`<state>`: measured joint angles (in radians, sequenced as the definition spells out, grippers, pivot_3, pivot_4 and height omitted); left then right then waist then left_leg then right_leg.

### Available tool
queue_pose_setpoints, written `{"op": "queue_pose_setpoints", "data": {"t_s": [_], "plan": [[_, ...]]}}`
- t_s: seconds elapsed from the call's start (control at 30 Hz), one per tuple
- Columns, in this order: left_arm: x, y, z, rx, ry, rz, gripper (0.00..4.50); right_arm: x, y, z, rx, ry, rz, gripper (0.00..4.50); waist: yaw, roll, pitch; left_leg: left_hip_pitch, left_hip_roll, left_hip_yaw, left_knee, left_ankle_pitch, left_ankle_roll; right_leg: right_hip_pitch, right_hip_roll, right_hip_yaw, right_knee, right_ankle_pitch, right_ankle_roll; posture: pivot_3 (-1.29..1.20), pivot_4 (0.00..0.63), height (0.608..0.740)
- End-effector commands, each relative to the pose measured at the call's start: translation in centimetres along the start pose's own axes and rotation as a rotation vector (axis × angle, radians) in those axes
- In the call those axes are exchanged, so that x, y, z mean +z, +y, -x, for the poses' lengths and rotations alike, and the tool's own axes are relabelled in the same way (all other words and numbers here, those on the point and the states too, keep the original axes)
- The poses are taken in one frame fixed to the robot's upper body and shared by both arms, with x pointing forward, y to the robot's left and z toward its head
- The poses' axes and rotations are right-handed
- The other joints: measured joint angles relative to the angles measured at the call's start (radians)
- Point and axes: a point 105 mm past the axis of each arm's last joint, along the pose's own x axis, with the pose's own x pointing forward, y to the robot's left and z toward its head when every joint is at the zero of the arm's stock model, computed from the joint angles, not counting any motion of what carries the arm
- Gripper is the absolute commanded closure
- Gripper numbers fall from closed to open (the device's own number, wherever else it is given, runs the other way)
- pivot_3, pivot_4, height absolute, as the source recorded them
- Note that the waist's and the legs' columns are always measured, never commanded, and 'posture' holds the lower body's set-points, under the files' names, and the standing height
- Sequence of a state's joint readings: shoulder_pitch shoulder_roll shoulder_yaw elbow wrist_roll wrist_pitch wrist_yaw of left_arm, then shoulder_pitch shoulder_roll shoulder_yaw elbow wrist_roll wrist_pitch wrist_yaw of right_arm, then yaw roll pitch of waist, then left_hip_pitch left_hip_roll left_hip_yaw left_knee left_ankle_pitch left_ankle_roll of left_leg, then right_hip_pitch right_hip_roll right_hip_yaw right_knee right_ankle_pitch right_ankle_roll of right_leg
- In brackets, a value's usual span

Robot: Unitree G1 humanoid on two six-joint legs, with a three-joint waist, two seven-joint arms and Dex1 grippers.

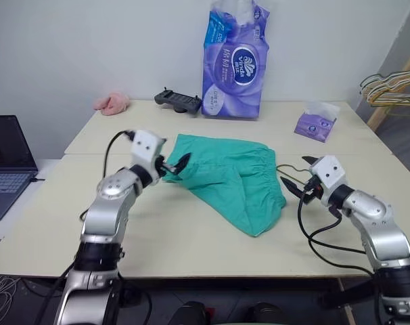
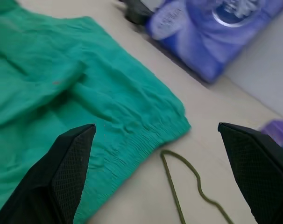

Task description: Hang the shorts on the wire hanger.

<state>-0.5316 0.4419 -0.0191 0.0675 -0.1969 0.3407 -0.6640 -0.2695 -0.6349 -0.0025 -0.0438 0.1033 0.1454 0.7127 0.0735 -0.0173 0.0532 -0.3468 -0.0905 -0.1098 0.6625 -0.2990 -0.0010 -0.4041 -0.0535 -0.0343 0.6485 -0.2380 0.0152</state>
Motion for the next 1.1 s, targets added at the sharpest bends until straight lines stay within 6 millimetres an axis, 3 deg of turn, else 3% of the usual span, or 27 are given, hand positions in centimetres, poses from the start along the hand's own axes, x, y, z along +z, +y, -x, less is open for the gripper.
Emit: {"op": "queue_pose_setpoints", "data": {"t_s": [0.03,0.2,0.4,0.7,0.87,1.03,1.1], "plan": [[0.6,-2.2,-2.1,-0.293,0.046,-0.066,0.00,1.3,0.7,-0.3,0.227,-0.038,0.128,0.02,-0.004,0.000,0.000,0.000,0.000,0.000,0.000,0.000,0.000,0.000,0.000,0.000,0.000,0.000,0.000,0.05,0.025,0.740],[-1.6,-3.3,-4.3,-0.551,0.226,-0.195,0.00,0.2,1.6,-0.8,0.473,0.007,0.255,0.02,-0.026,-0.001,0.000,0.000,0.000,0.001,0.000,0.000,0.000,0.000,0.000,0.000,-0.002,0.000,0.000,0.03,0.020,0.740],[-3.2,-2.8,-6.2,-0.602,0.376,-0.244,0.00,-1.4,1.9,-1.2,0.615,0.048,0.375,0.02,-0.049,-0.002,0.002,-0.002,0.000,0.002,0.000,0.000,0.001,-0.001,0.000,0.001,-0.003,0.000,0.000,0.01,0.018,0.740],[-6.7,-3.4,-5.6,-0.640,0.584,-0.273,0.00,-1.4,2.9,-3.1,0.681,0.008,0.562,0.02,-0.073,-0.003,0.001,-0.002,0.000,0.002,0.000,-0.001,0.001,-0.002,-0.001,0.001,0.000,0.000,0.000,-0.03,0.000,0.740],[-7.2,-3.2,-5.8,-0.618,0.618,-0.345,0.00,-1.3,3.4,-4.2,0.711,-0.002,0.648,0.02,-0.076,-0.002,0.001,-0.002,0.000,0.002,0.002,-0.001,0.001,-0.002,-0.001,0.002,0.001,0.001,0.000,-0.04,0.000,0.740],[-6.8,-3.5,-6.4,-0.613,0.597,-0.367,1.21,-1.1,3.7,-5.5,0.700,-0.018,0.735,0.00,-0.077,-0.002,0.001,-0.001,-0.001,0.002,0.002,0.000,0.001,-0.003,-0.001,0.003,0.002,0.001,0.000,-0.04,0.000,0.740],[-6.6,-3.6,-6.5,-0.613,0.591,-0.370,1.85,-1.3,3.6,-5.9,0.697,-0.008,0.773,0.41,-0.078,-0.002,0.001,-0.001,-0.001,0.002,0.002,0.000,0.001,-0.003,-0.001,0.003,0.003,0.001,0.000,-0.04,0.000,0.740]]}}
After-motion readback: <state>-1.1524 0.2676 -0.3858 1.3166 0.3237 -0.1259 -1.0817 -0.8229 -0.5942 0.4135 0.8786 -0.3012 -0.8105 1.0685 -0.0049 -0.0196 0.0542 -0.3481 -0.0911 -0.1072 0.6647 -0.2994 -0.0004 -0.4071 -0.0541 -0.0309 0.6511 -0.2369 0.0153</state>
